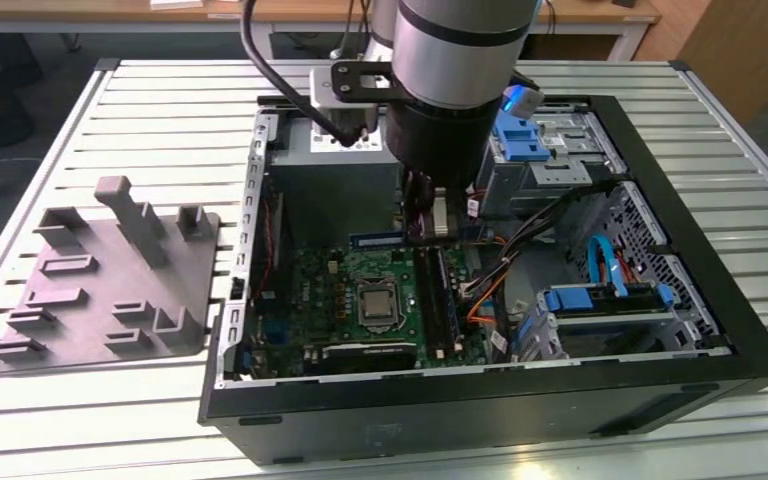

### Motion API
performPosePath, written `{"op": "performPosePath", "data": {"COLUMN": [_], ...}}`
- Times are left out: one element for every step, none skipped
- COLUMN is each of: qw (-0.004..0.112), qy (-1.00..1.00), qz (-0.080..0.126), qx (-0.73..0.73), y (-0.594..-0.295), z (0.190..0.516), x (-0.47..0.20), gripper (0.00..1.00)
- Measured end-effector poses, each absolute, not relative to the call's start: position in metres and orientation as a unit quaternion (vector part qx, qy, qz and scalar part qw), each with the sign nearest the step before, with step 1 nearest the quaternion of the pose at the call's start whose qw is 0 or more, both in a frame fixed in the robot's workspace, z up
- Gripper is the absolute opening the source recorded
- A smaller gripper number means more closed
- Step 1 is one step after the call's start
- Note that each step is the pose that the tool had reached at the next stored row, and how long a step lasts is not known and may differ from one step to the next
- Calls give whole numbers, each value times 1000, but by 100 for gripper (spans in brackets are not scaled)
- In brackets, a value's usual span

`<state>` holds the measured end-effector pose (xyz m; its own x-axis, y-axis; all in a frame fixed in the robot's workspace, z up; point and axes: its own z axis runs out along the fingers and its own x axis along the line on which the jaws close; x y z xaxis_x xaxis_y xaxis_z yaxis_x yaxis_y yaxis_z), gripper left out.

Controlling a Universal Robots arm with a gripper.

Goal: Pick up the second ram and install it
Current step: 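Pick up the second ram and move it above second insertion slot, then insert the second ram into the second slot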

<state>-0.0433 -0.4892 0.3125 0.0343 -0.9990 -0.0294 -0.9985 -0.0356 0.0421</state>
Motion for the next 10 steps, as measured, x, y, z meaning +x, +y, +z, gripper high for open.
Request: {"op": "performPosePath", "data": {"qw": [5, 5, 5, 5, 5, 5, 5, 5, 5, 5], "qy": [-694, -694, -694, -694, -694, -694, -694, -694, -694, -694], "qz": [-25, -25, -25, -25, -25, -25, -25, -25, -25, -25], "qx": [719, 719, 719, 719, 719, 719, 719, 719, 719, 719], "y": [-489, -489, -489, -489, -489, -489, -489, -489, -489, -489], "z": [312, 312, 312, 312, 312, 312, 312, 312, 312, 312], "x": [-43, -43, -43, -43, -43, -43, -43, -43, -43, -43], "gripper": [14, 14, 14, 14, 14, 14, 14, 14, 14, 14]}}
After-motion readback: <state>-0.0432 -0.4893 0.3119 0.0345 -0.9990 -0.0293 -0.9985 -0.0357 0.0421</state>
